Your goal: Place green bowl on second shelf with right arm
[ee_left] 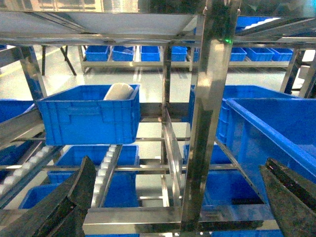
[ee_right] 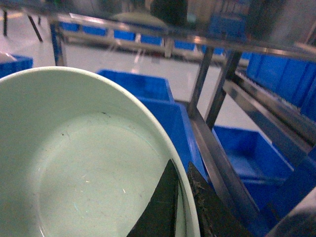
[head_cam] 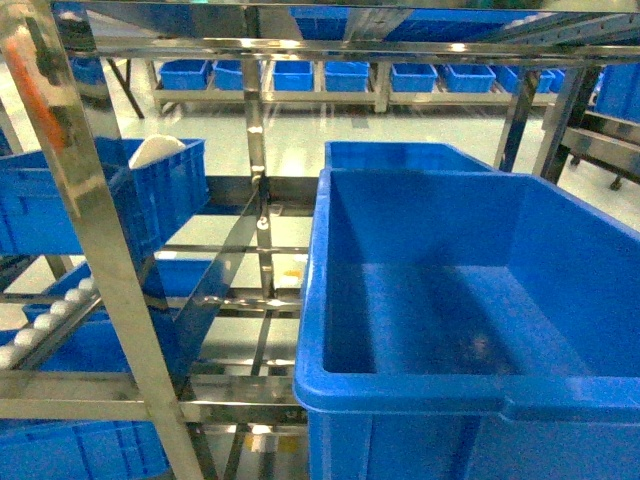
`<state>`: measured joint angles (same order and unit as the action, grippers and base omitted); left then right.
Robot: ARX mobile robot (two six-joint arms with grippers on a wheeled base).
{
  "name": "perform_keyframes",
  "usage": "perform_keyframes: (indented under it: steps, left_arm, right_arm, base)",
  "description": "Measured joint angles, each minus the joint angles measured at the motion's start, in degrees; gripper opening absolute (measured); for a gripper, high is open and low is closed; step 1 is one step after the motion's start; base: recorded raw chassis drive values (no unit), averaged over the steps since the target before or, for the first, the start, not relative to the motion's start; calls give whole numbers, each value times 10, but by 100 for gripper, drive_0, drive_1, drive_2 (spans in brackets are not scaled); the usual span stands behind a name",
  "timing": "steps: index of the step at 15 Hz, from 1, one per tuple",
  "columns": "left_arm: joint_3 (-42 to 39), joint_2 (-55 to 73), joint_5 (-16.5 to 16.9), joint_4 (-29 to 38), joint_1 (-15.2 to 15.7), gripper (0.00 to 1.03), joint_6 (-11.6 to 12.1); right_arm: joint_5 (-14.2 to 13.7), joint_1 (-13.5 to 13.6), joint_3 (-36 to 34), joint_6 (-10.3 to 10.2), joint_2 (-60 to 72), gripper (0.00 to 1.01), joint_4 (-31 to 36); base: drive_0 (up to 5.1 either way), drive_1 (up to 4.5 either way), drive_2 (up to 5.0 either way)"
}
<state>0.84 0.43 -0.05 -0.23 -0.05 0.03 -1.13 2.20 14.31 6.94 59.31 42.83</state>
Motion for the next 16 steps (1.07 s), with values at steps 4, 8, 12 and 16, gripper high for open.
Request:
perform_keyframes:
  steps: [4, 8, 12, 16]
  left_arm:
    - [0, 0, 0, 0, 0, 98, 0]
    - [0, 0, 0, 0, 0, 98, 0]
    - [0, 0, 0, 0, 0, 98, 0]
    - [0, 0, 0, 0, 0, 98, 0]
  right_arm:
    - [-62, 22, 60, 4, 267, 3, 99]
    - [-74, 46, 210, -90, 356, 3, -87]
    - [-71, 38, 280, -242, 404, 3, -236]
    - [-56, 38, 278, -284, 407, 3, -226]
  base:
    - [0, 0, 0]
    - [0, 0, 0]
    - [0, 0, 0]
    - [0, 0, 0]
